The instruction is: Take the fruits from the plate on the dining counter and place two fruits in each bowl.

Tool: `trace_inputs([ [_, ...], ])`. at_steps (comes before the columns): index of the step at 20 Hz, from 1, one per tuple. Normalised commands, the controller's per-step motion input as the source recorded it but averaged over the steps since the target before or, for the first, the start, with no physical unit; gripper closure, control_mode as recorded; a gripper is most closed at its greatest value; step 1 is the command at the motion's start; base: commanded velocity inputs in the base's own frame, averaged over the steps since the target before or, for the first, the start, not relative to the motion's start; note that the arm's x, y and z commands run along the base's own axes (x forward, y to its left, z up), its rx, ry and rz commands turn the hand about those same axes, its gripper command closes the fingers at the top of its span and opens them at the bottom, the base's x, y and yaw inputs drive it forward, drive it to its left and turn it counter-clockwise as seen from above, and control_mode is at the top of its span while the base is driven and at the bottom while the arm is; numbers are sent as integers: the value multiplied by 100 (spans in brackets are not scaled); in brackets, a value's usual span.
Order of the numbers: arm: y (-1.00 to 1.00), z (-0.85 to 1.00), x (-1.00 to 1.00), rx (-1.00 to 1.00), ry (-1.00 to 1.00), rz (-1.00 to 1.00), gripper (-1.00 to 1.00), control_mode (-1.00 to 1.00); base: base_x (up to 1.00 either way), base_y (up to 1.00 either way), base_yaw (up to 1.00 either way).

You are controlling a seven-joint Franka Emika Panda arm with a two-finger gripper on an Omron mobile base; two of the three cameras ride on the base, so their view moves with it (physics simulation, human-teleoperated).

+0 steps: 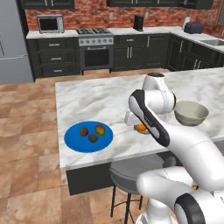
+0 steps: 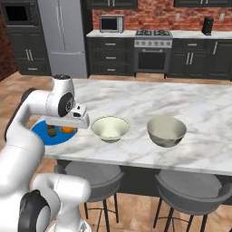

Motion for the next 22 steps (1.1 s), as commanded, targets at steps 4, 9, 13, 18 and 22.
trace_inputs([
  [4,-3,0,69,0,0,0,100,-100,0,0,0],
  [9,-53,-8,100,2,0,0,100,-100,0,0,0],
  [13,-98,-39,98,1,0,0,100,-100,0,0,0],
  [18,-76,-54,90,0,0,0,100,-100,0,0,0],
  [22,-13,-49,64,0,0,0,100,-100,0,0,0],
])
